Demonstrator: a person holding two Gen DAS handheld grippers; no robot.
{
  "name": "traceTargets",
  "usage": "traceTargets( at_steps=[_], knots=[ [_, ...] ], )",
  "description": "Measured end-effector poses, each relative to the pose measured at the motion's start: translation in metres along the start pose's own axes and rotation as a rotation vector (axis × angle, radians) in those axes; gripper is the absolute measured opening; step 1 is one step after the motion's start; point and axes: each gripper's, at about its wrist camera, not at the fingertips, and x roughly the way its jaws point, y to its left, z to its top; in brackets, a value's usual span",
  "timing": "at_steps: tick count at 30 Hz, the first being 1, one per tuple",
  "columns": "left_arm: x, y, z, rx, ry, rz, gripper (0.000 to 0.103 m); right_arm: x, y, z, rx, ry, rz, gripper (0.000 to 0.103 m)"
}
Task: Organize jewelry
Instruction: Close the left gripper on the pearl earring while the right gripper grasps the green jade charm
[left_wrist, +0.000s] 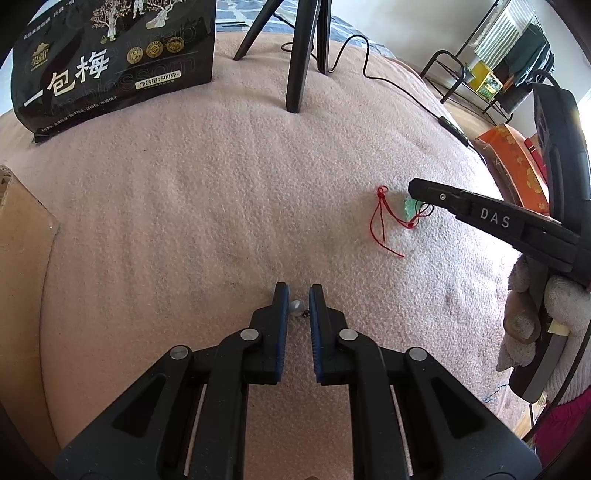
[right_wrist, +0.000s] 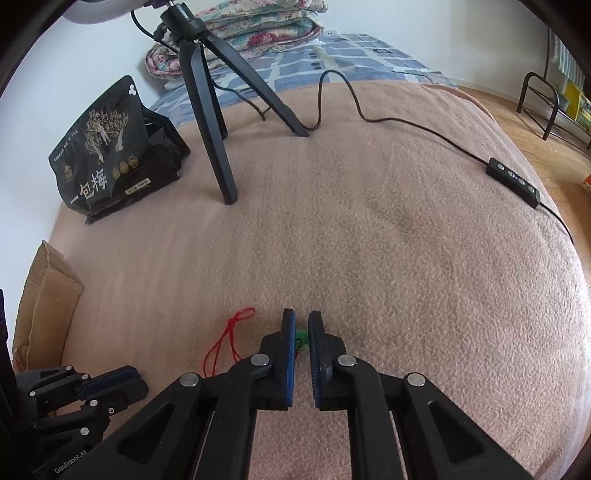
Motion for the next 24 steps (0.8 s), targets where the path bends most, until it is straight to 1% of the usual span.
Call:
traceTargets(
  at_steps=[3, 5, 7, 11, 13, 14, 15, 16, 17, 18, 19, 20, 22, 23, 24],
  knots=[
    [-0.001, 0.002, -0.001, -0.001, 0.0, 0.005, 0.01, 0.0, 0.001, -0.001, 0.0, 0.016, 0.012, 0.004],
    [-0.002, 0.003, -0.001, -0.007, -0.003, 0.006, 0.01, -0.003, 0.002, -0.003, 0.0, 0.002, 0.008, 0.004],
    [-0.005, 0.005, 0.0, -0.012, -0.01, 0.005, 0.01, -0.007, 0.003, -0.002, -0.006, -0.012, 0.005, 0.0],
    [-0.013, 0.005, 0.001, -0.011, -0.03, 0.001, 0.01, -0.02, 0.004, 0.001, 0.003, -0.041, 0.022, 0.0],
    [-0.015, 0.006, 0.0, -0.011, -0.035, 0.001, 0.01, -0.019, 0.006, 0.002, -0.009, -0.022, 0.028, 0.0],
    [-0.016, 0.006, 0.0, -0.013, -0.036, 0.002, 0.01, -0.017, 0.005, 0.002, -0.004, 0.0, 0.036, 0.0],
    [-0.017, 0.006, 0.0, -0.015, -0.036, 0.004, 0.01, -0.014, 0.003, 0.001, 0.016, 0.025, 0.037, 0.002],
    [-0.017, 0.006, -0.001, -0.015, -0.037, 0.005, 0.01, -0.011, 0.001, -0.001, 0.037, 0.041, 0.026, 0.024],
    [-0.018, 0.006, -0.001, -0.014, -0.038, 0.004, 0.01, -0.009, -0.001, -0.003, 0.057, 0.046, 0.008, 0.039],
    [-0.02, 0.006, -0.001, -0.013, -0.039, 0.004, 0.01, -0.008, -0.001, -0.004, 0.065, 0.051, 0.008, 0.063],
    [-0.021, 0.005, -0.001, -0.011, -0.042, 0.004, 0.01, -0.006, -0.002, -0.005, 0.071, 0.057, 0.016, 0.066],
    [-0.022, 0.005, -0.001, -0.01, -0.045, 0.005, 0.01, -0.005, -0.002, -0.005, 0.075, 0.062, 0.026, 0.062],
    [-0.023, 0.005, -0.001, -0.01, -0.05, 0.006, 0.01, 0.002, -0.001, -0.005, 0.079, 0.081, 0.019, 0.041],
    [-0.024, 0.006, 0.0, -0.011, -0.052, 0.008, 0.01, 0.005, 0.0, -0.006, 0.074, 0.087, 0.012, 0.037],
    [-0.024, 0.007, 0.0, -0.012, -0.053, 0.01, 0.01, 0.009, 0.003, -0.007, 0.06, 0.095, 0.004, 0.034]
  ],
)
